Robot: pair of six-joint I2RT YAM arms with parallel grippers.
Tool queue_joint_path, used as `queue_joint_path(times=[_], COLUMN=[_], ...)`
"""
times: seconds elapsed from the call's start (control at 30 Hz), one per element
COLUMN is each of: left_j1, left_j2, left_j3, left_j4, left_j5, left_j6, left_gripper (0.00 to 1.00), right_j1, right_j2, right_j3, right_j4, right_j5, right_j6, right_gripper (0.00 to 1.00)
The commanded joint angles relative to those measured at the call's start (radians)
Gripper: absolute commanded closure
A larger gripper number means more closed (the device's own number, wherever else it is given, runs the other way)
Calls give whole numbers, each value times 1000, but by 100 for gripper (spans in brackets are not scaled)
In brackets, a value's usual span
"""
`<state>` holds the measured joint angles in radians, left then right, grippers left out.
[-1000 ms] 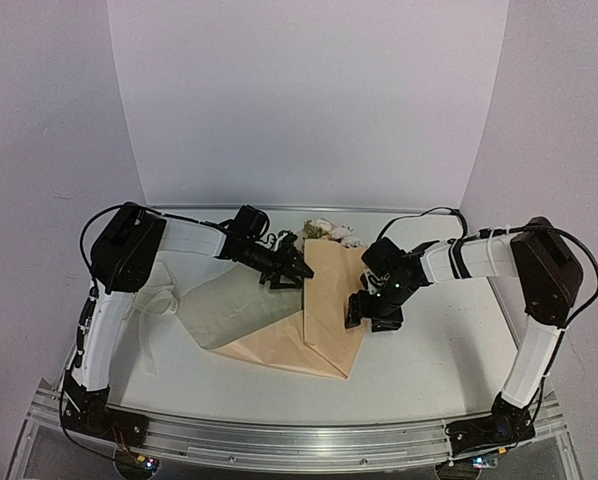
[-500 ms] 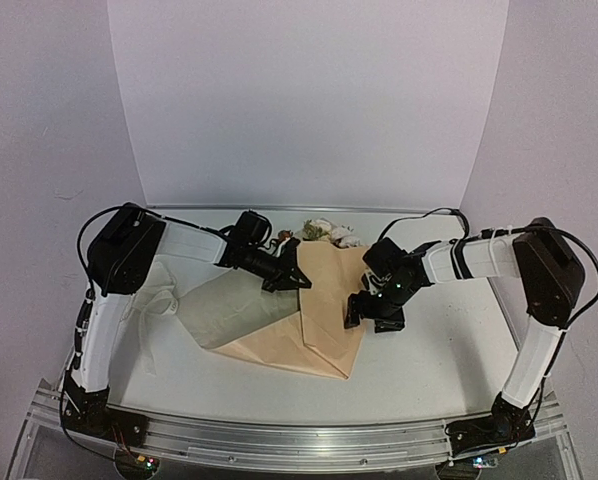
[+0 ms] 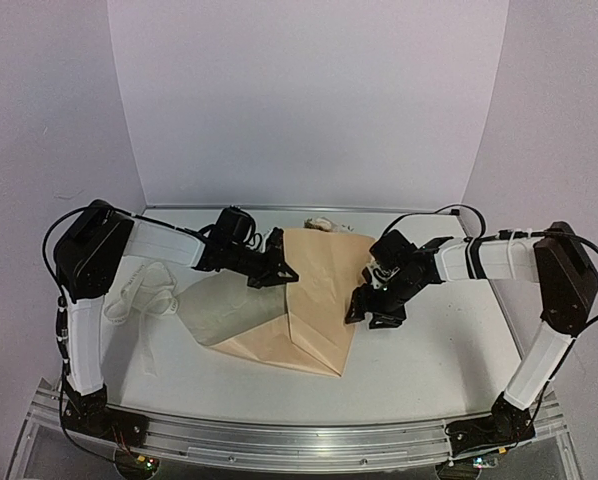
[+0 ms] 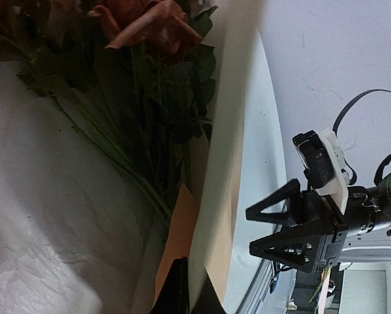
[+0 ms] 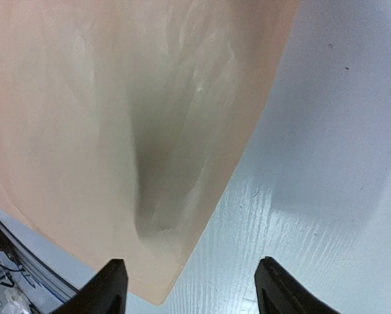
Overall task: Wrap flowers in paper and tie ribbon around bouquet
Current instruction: Press the fold line on the 2/3-folded wrapping paper.
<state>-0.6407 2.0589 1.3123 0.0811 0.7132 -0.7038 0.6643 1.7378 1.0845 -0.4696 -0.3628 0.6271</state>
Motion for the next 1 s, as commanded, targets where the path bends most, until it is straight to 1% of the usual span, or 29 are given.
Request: queue_joint_path(times=[0.0, 0.17, 0.3, 0.5, 0.73, 0.97], left_j1=[3, 3, 3, 3, 3, 2], left_j2=[-57, -64, -57, -66, -76, -98], left_j3=[-57, -106, -121, -156, -197, -200], left_j4=[43, 76, 68, 100, 139, 116], left_j5=[-92, -139, -174, -203, -224, -268], left_j6=[-8, -61, -82, -107, -124, -92], left_gripper=[100, 100, 100, 100, 100, 100], right_j1=[6, 6, 8, 19, 43, 51], right_j2=[-32, -13, 10, 42, 87, 124], right_j3=[-16, -22, -50, -94, -165, -209], right_j4=[26, 88, 177, 297, 453, 498], right_j5=[-89, -163, -210, -250, -264, -240], right_j6=[51, 108, 186, 269, 365, 382], right_gripper=[47, 63, 72, 85, 86, 87])
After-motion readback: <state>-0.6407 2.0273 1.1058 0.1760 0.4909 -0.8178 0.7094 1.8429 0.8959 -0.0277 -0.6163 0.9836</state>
